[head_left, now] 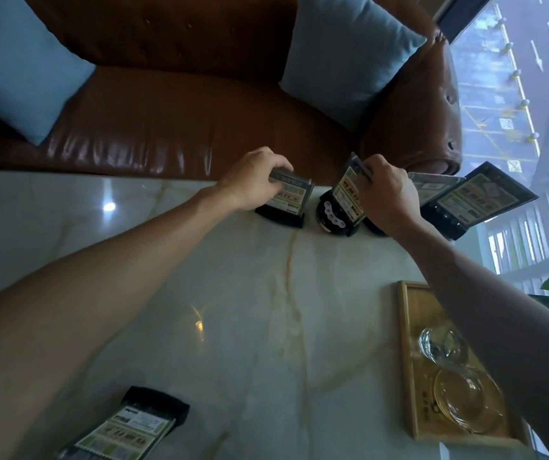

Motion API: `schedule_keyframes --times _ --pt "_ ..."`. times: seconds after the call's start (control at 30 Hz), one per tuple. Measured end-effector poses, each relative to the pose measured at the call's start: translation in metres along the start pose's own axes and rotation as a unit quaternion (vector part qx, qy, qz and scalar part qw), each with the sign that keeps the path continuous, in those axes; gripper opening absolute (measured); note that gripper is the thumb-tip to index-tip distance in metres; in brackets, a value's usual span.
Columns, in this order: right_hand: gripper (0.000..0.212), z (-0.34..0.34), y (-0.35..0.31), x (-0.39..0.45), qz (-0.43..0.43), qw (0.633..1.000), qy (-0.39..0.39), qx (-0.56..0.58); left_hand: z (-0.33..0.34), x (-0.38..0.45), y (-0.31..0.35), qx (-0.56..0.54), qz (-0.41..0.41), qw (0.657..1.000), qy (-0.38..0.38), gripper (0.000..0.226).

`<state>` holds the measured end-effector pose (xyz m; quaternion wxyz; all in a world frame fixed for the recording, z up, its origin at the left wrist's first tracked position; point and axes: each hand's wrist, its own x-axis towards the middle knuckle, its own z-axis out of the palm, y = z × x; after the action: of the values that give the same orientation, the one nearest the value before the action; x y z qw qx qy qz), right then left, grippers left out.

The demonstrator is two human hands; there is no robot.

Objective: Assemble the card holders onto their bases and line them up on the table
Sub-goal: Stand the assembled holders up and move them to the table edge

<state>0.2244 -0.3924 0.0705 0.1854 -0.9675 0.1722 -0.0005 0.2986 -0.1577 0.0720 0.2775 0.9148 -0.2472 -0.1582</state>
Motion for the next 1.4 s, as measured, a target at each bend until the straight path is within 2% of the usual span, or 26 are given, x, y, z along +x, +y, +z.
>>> schedule_keyframes --times 0.07,0.17,0.27,0.4,0.6,0.77,0.83,0.93,1.03,1.13,1.3,1.4 --pt "0.025 -0.003 -0.002 -0.004 0.007 1.0 -0.012 0.01 -0.005 -0.011 0.001 -0.016 -0.008 1.0 0.019 0.048" --pt "0.042 -0.007 -0.012 -0.016 -0.002 1.0 0.008 0.027 -0.018 -0.034 -0.002 -0.024 -0.026 0.998 0.054 0.061" --pt "0.055 -0.01 -0.031 -0.041 -0.042 0.997 0.054 0.046 -0.034 -0.066 -0.005 -0.045 -0.043 0.996 0.06 0.065" --pt "0.063 -0.008 -0.065 -0.088 -0.105 0.991 0.027 0.083 -0.053 -0.123 -0.01 -0.085 -0.024 0.994 0.059 0.062" --pt "0.056 0.022 -0.111 -0.186 -0.187 0.961 -0.042 0.2 -0.053 -0.226 -0.035 -0.14 -0.048 0.986 0.079 0.04" --pt "0.055 0.066 -0.132 -0.269 -0.203 0.94 -0.141 0.235 -0.031 -0.31 -0.071 -0.194 -0.095 0.973 0.076 0.023" --pt "0.057 0.085 -0.133 -0.3 -0.197 0.933 -0.182 0.24 -0.02 -0.337 -0.088 -0.209 -0.116 0.967 0.087 0.024" --pt "0.061 0.111 -0.131 -0.341 -0.195 0.922 -0.241 0.233 -0.003 -0.373 -0.113 -0.231 -0.159 0.955 0.096 0.038" --pt "0.061 0.132 -0.13 -0.371 -0.196 0.911 -0.282 0.229 0.016 -0.407 -0.133 -0.245 -0.175 0.95 0.08 0.049" --pt "0.056 0.148 -0.137 -0.39 -0.187 0.909 -0.293 0.228 0.035 -0.431 -0.146 -0.268 -0.188 0.944 0.049 0.05" --pt "0.045 0.164 -0.152 -0.398 -0.132 0.926 -0.248 0.25 0.06 -0.442 -0.146 -0.311 -0.154 0.936 0.063 0.028" --pt "0.03 0.169 -0.155 -0.391 -0.105 0.937 -0.232 0.238 0.066 -0.439 -0.143 -0.312 -0.153 0.933 0.09 0.012"
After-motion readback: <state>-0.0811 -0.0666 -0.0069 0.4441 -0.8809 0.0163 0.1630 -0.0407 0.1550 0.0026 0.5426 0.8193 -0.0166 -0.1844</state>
